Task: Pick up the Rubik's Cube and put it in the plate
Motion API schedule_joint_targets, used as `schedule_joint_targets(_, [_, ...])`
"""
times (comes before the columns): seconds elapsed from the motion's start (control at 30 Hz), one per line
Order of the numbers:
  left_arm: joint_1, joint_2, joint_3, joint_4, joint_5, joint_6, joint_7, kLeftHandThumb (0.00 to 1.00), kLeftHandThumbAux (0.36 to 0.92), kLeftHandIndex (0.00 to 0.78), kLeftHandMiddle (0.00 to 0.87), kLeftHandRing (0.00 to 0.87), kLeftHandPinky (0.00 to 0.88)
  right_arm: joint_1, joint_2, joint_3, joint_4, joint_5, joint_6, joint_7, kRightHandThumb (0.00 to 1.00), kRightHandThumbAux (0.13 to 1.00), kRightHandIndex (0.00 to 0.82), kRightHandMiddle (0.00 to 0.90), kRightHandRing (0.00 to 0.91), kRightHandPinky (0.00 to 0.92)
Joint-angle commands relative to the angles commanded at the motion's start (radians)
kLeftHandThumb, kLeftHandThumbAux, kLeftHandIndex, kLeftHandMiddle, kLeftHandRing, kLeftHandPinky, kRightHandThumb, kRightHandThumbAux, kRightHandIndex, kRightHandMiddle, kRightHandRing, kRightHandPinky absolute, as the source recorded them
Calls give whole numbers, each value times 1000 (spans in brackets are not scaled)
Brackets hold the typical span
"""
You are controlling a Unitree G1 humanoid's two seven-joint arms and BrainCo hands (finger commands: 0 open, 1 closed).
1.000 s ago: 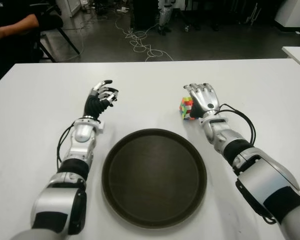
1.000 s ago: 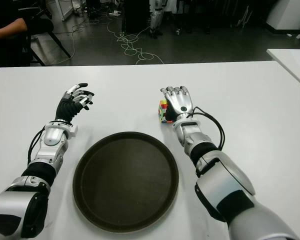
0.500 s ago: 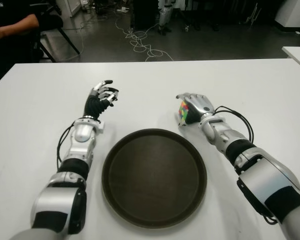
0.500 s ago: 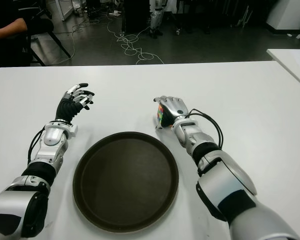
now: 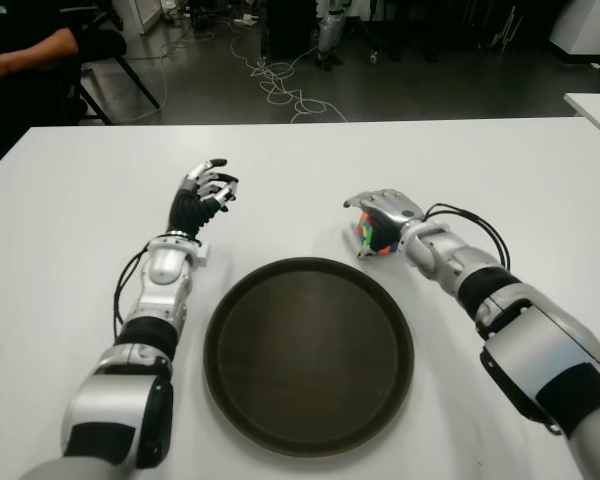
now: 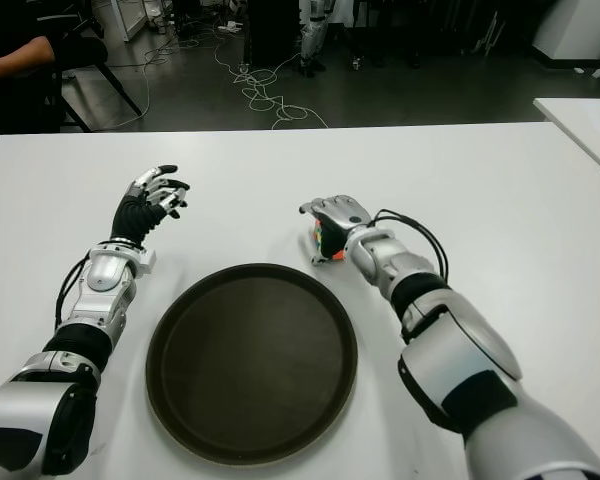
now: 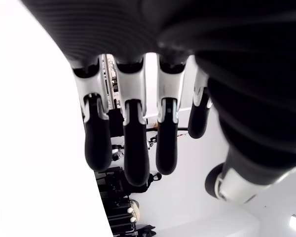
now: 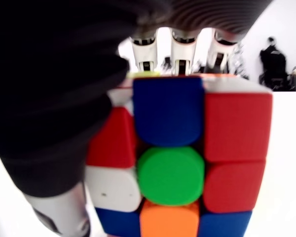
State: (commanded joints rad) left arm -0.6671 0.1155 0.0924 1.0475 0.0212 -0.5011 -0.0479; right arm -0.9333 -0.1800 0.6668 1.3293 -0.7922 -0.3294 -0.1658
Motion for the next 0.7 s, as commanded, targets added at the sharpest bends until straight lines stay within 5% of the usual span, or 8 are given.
schedule_joint_targets(0.6, [1, 4, 8, 0, -13, 0, -16, 279, 666, 228, 404, 480, 541, -2, -1, -12, -6, 17, -26, 60, 0, 793, 163, 175, 181, 159])
schedule_joint_targets(0.7, [1, 4, 9, 0, -13, -4, -17, 283, 671, 230, 415, 489, 549, -2, -2, -14, -6, 19, -34, 63, 0, 824, 238, 240, 280, 278])
